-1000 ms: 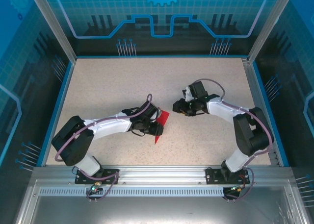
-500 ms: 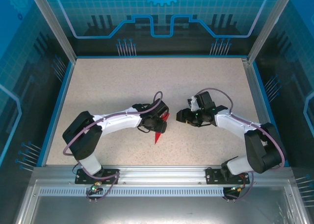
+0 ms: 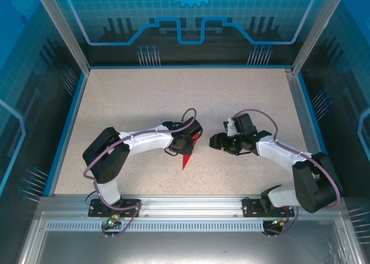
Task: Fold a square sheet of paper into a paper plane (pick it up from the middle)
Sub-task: Move a paper plane to the center of the table.
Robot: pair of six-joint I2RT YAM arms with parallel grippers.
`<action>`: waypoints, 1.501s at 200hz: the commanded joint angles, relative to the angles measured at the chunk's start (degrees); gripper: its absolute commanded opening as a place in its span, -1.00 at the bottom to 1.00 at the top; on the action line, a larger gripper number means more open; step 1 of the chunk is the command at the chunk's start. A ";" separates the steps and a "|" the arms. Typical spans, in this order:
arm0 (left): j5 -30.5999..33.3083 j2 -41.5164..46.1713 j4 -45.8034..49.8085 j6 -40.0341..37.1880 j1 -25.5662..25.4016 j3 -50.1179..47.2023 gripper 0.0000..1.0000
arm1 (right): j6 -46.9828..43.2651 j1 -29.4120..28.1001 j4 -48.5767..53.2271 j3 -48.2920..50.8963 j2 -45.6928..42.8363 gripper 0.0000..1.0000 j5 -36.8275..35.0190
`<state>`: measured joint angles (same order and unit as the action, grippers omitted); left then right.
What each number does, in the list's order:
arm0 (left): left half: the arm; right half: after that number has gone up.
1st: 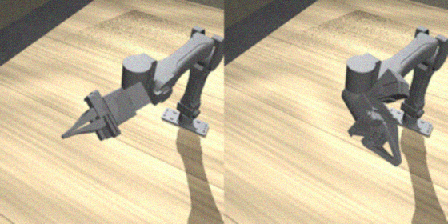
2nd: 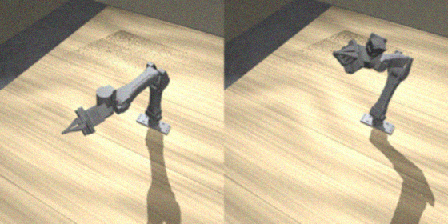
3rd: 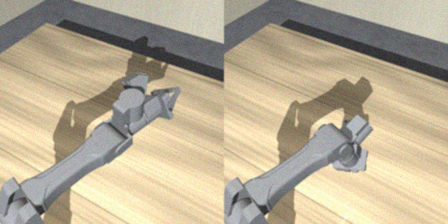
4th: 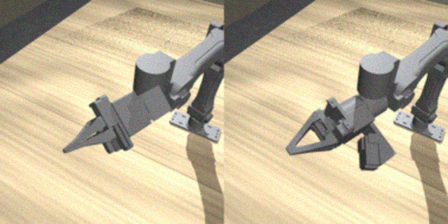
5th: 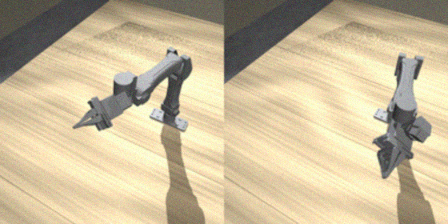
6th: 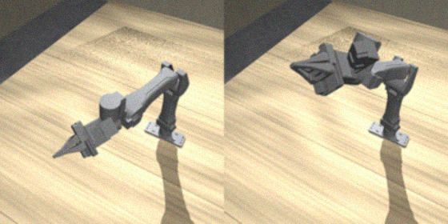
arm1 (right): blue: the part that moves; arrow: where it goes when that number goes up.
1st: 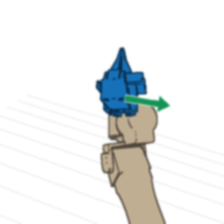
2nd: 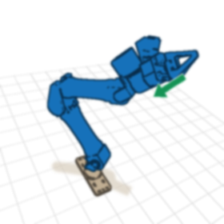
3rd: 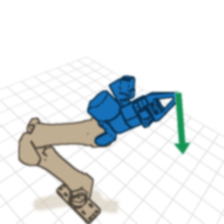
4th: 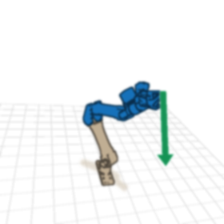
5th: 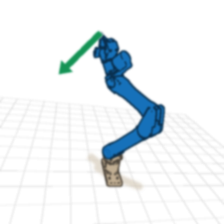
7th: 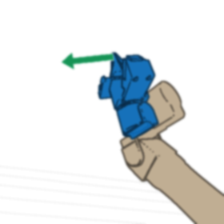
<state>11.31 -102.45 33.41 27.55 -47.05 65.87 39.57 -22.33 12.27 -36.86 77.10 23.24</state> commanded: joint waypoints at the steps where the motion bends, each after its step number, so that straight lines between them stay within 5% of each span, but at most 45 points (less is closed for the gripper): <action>1: 1.05 -0.14 2.23 0.64 -0.41 0.84 -0.60 | 0.92 0.49 -1.35 1.00 -0.55 0.19 1.85; 70: -1.28 3.15 1.45 2.23 -2.44 2.11 -0.17 | 1.20 0.42 -2.21 2.38 -0.42 0.21 1.67; 132: 3.50 -3.48 4.64 2.69 -2.44 4.94 -0.13 | 0.86 0.44 -1.16 2.32 -1.22 0.21 1.44; 157: 3.50 -4.74 4.25 2.46 -2.44 5.24 -0.24 | 1.03 0.45 -0.95 2.49 -1.71 0.22 1.45; 223: 4.51 -2.27 5.57 2.78 -2.28 4.56 -1.00 | 3.76 -0.45 -5.10 3.68 -0.58 0.23 3.91; 300: -9.75 7.73 -2.56 4.26 2.17 -1.93 -1.00 | 14.93 -6.35 -20.51 5.12 4.09 0.31 6.62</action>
<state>9.02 -99.79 34.35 30.20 -47.09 66.48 49.36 -26.79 -0.62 -32.80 79.35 27.73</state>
